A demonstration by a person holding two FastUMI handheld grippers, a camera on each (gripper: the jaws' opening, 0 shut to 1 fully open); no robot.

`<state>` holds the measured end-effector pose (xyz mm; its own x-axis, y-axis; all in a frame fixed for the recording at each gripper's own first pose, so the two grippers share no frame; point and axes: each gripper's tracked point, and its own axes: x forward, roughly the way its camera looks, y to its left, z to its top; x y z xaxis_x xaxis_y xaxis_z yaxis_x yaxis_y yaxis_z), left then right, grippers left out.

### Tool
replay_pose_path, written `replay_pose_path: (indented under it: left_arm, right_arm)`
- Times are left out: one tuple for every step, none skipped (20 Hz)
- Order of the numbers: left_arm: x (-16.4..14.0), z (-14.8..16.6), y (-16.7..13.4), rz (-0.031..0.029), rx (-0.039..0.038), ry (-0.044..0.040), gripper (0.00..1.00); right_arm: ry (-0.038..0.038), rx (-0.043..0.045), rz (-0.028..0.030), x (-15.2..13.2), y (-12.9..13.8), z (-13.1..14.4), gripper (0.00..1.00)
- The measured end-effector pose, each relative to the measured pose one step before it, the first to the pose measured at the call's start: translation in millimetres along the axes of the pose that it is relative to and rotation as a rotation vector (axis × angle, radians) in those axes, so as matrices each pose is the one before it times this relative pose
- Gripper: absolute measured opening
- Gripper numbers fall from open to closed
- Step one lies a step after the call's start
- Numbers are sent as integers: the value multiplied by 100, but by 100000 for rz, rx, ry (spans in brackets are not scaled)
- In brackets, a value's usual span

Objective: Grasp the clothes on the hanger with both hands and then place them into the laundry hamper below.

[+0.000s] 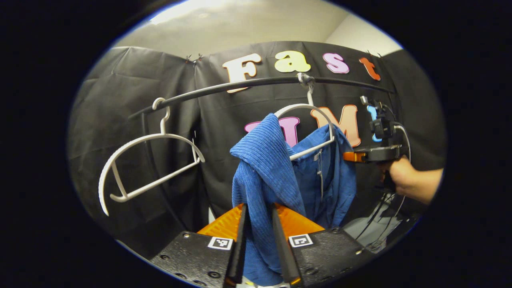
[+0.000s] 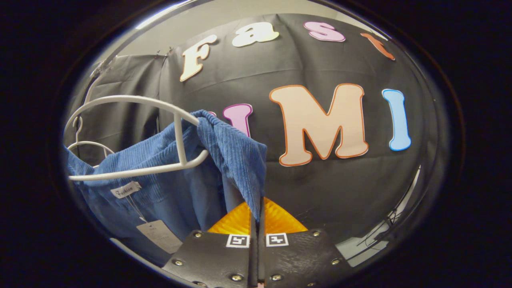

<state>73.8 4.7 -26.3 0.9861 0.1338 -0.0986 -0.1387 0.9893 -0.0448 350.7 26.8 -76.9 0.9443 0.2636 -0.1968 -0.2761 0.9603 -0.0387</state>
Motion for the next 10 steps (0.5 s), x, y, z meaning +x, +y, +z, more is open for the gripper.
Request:
replay_pose_path:
  left_arm:
    - [-345, 122, -243, -132, -5133, 1348, 51]
    - [-385, 68, 154, 1113, -3669, 1626, 60]
    - [-464, 91, 212, 1990, -1149, 1205, 70]
    - [-628, 223, 334, 1875, 442, -508, 80]
    - [-695, 238, 327, 2212, 649, -474, 79]
    - [-617, 218, -682, -1301, -188, -1318, 75]
    - [-419, -35, -800, -1623, 680, 243, 78]
    - [-384, 54, -573, -767, 544, -666, 78]
    - [-138, 53, -703, -702, -88, 539, 78]
    - [52, 217, -472, 214, -1096, -436, 81]
  right_arm:
    - [163, -271, 255, -77, -49, -40, 1]
    - [214, -696, 340, -196, -61, -68, 1]
    - [7, -970, 242, -89, -39, 72, 1]
    - [-199, -482, 372, -123, -92, -9, 1]
    - [-461, -158, 385, -94, 41, 75, 1]
    - [-278, 173, 392, -191, 1, 154, 1]
    - [-239, 291, 421, 69, 27, -67, 1]
    - [-67, 219, 249, -37, -7, -58, 1]
    - [-121, 211, 138, 92, -11, 66, 1]
    - [-60, 431, 238, -29, 53, 54, 1]
